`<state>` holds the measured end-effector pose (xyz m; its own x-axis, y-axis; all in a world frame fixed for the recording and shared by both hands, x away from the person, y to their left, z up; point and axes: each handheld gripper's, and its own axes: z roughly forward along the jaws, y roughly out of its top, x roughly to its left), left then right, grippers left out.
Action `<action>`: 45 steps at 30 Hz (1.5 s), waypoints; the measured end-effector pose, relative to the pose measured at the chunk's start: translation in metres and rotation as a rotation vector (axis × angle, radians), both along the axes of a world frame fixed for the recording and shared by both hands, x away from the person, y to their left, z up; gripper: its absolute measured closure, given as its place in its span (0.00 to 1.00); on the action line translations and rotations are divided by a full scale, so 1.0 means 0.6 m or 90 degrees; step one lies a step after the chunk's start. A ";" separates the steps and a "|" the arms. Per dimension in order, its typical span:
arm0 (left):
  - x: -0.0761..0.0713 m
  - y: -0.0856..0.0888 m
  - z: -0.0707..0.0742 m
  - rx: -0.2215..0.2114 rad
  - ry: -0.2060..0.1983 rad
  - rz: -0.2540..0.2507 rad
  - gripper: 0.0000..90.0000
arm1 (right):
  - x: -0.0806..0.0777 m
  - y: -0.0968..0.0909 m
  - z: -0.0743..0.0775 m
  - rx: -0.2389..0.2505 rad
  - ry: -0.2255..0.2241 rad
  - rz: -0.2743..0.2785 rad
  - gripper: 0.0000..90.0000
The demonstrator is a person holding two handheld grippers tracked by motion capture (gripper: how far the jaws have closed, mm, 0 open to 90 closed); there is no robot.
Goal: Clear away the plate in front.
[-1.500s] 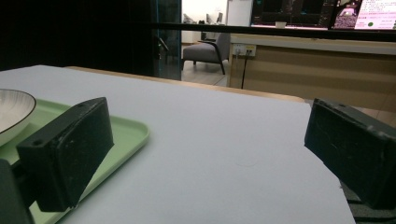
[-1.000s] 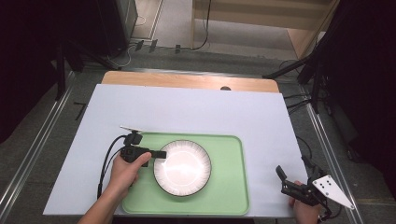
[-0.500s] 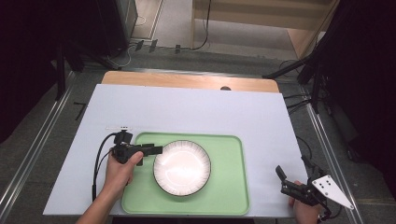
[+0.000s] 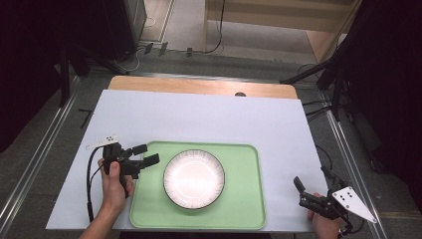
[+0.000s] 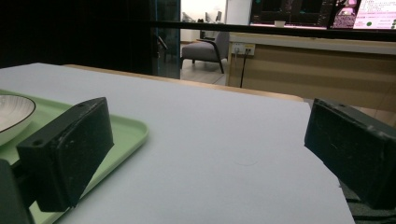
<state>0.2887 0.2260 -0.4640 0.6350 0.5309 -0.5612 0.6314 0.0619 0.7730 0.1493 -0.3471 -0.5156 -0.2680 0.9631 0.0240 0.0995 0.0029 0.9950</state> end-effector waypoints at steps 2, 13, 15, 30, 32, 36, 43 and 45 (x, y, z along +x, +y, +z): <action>-0.003 0.006 0.001 0.004 -0.010 0.006 0.00 | 0.000 0.000 0.000 0.000 0.001 0.000 0.02; -0.019 0.036 -0.002 0.032 -0.054 0.043 0.00 | 0.001 0.001 0.000 -0.004 0.001 -0.001 0.02; -0.024 0.041 -0.002 0.038 -0.068 0.050 0.00 | 0.001 0.001 0.000 -0.004 0.002 0.000 0.02; -0.046 0.086 -0.013 0.071 -0.085 0.103 0.00 | 0.001 0.001 0.000 -0.004 0.001 0.001 0.02; -0.049 0.092 -0.014 0.074 -0.087 0.110 0.00 | 0.000 0.001 0.000 -0.003 0.001 0.002 0.02; -0.056 0.100 -0.013 0.088 -0.093 0.118 0.00 | 0.000 0.001 0.000 -0.002 0.001 0.000 0.02; -0.066 0.115 -0.014 0.102 -0.101 0.131 0.00 | 0.000 0.001 0.000 -0.001 0.000 0.000 0.02; -0.068 0.119 -0.015 0.108 -0.103 0.133 0.00 | 0.000 0.001 0.000 -0.001 0.000 0.000 0.02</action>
<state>0.2477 0.2974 -0.4732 0.5767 0.7362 -0.3542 0.4863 0.0389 0.8729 0.1492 -0.3466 -0.5157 -0.2678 0.9632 0.0226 0.0999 0.0044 0.9950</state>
